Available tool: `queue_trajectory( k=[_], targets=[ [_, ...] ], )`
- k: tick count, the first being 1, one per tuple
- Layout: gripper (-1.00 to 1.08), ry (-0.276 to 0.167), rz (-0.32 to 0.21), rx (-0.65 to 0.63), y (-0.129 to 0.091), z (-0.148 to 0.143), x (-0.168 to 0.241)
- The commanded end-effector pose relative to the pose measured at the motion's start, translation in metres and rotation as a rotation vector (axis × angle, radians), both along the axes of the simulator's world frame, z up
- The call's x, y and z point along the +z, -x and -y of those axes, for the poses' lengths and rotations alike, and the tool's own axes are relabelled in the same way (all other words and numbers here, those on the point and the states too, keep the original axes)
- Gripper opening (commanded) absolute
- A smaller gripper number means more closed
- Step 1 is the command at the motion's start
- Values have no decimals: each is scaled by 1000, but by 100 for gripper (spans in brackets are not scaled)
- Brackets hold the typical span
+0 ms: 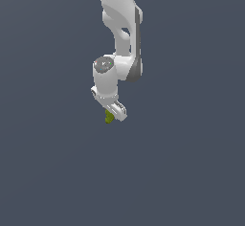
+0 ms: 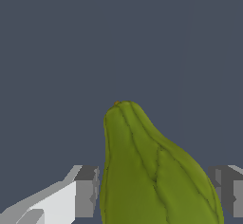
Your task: Pick up the object and move it to a goal position.
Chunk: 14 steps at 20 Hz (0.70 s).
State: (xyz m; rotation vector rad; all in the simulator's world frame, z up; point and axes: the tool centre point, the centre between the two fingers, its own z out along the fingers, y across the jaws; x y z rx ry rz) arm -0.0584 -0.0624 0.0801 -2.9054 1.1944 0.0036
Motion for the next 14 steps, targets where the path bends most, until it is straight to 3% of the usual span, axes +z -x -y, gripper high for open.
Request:
queue_trajectory(
  k=[1,14],
  targets=[
    [-100,0,3,-1,-2,8,19],
    [-100,1,2,-2,-13,68,148]
  ],
)
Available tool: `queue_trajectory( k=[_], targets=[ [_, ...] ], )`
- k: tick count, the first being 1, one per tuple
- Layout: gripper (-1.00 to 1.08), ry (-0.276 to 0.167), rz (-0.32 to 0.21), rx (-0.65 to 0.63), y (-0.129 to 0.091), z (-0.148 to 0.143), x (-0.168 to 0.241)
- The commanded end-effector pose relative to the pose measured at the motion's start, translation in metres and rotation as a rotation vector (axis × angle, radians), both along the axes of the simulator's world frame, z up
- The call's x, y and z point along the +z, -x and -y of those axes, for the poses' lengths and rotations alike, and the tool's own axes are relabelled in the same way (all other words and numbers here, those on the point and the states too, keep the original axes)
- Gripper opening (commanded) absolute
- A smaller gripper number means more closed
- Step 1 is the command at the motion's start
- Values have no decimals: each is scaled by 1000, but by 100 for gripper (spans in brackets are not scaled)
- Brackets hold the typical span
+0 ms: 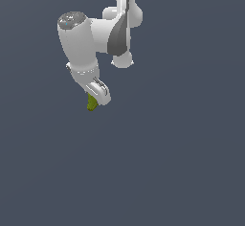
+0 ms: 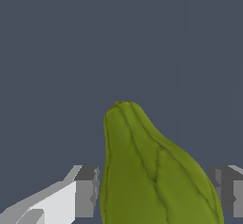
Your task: Pick up the object and move it to a goal position.
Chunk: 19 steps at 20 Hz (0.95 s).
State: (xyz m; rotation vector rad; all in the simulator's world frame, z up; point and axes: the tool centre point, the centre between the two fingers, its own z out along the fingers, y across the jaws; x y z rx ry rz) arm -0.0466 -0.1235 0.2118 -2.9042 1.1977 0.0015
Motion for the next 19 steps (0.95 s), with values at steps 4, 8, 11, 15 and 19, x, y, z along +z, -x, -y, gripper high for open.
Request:
queue_trajectory(
  k=[4,8,11,15,19],
  targets=[
    [-100,1,1,0,-6,23,51],
    [-100,1,1,1,-9,34,76],
    [-100,1,1,1,-12,40,89],
    [-100,1,1,1,-14,46,100],
    [-100,1,1,2,-15,47,103]
  ],
)
